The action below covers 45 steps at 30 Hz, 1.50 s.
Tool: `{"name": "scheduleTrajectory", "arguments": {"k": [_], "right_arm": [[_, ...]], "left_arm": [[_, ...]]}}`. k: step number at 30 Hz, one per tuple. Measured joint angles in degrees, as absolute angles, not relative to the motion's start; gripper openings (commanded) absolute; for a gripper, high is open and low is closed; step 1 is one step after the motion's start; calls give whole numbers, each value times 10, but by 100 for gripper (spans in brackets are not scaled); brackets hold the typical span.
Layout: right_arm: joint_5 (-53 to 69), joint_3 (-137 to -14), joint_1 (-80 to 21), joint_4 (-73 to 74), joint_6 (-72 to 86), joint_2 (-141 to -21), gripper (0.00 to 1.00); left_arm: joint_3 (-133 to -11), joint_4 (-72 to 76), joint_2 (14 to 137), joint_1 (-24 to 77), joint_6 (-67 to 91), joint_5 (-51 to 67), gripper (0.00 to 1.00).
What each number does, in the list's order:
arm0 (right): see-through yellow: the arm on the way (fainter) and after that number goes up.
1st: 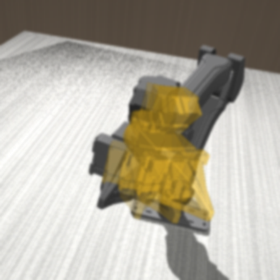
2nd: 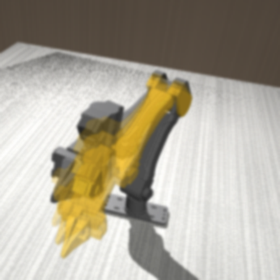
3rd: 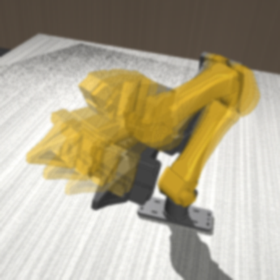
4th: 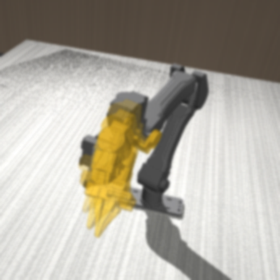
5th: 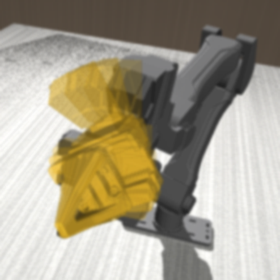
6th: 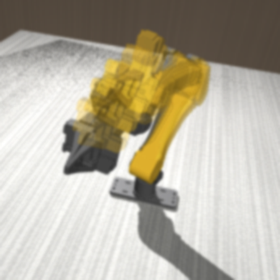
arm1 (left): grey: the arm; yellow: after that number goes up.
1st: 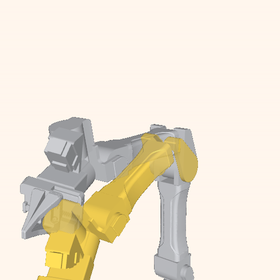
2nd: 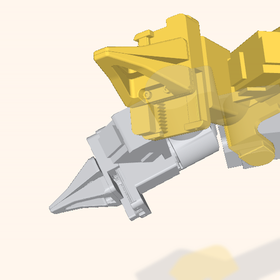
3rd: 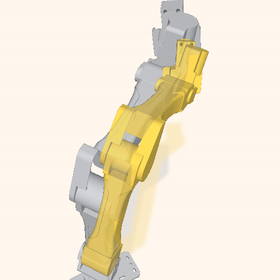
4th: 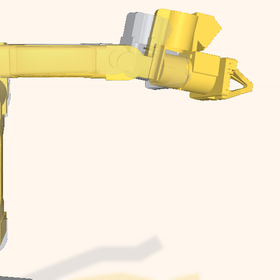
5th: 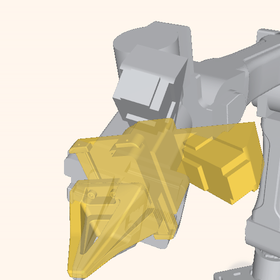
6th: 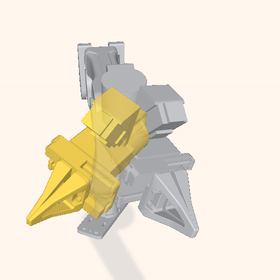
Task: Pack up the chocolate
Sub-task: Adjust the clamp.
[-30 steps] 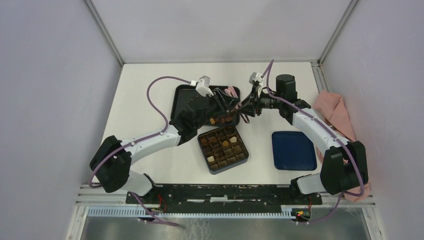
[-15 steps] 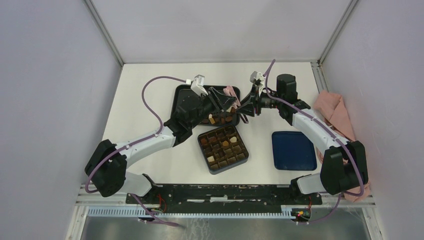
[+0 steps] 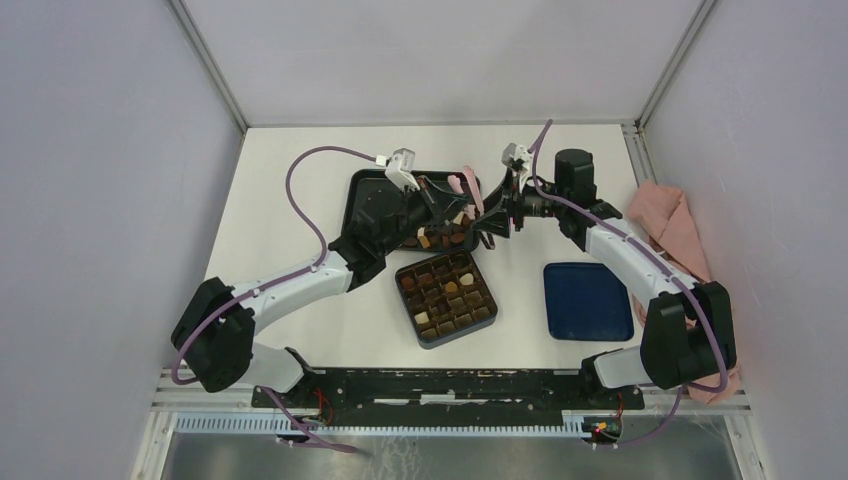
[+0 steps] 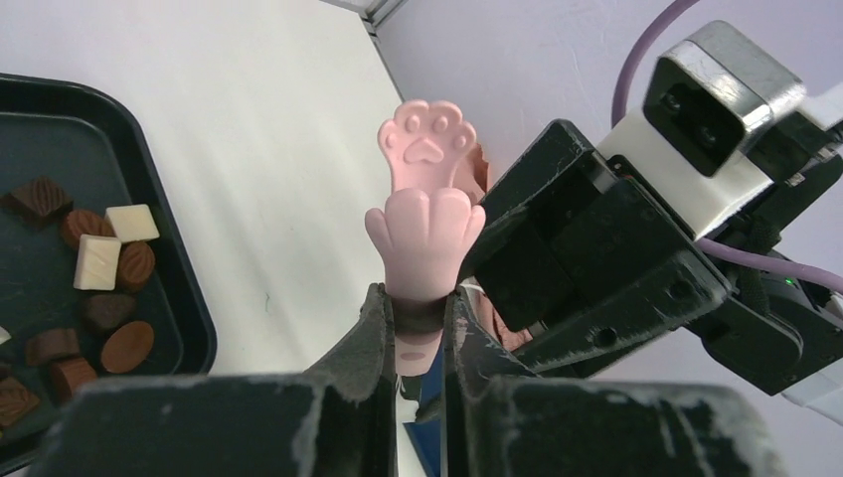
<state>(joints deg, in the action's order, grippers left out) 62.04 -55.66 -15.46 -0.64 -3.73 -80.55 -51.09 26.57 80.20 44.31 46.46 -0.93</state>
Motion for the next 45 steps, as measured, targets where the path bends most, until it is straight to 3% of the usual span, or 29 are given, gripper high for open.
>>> {"name": "scheduleTrajectory", "arguments": {"k": [2,4,16,26,31,32,35,37,39,45], "right_arm": [[625,-557,-151,-6,-35,-806,78],[633,-557,-147,-7,-31,-806,83],[594,-547,-114,-50,29,-770,73],[501,-536,-151,-68,62,-770,44],[476,-536,-168,-69,73,-785,13],[476,-536,-170,-70,79,-787,9],[479,-536,-172,-81,103,-789,1],[493,-535,-167,-96,123,-792,0],[517,-529,-157,-130,153,-793,0],[606,-493,-137,-264,269,-792,0]], "left_arm": [[-511,265,802,443,455,-10,2],[-511,258,802,443,446,-10,2],[-508,259,778,443,407,7,2],[-506,259,779,443,405,25,2],[-506,258,784,444,395,27,2],[-506,258,785,445,391,26,7],[-506,259,787,446,378,29,54],[-505,263,781,447,360,44,73],[-491,269,761,447,349,69,83],[-407,335,661,402,354,210,82]]}}
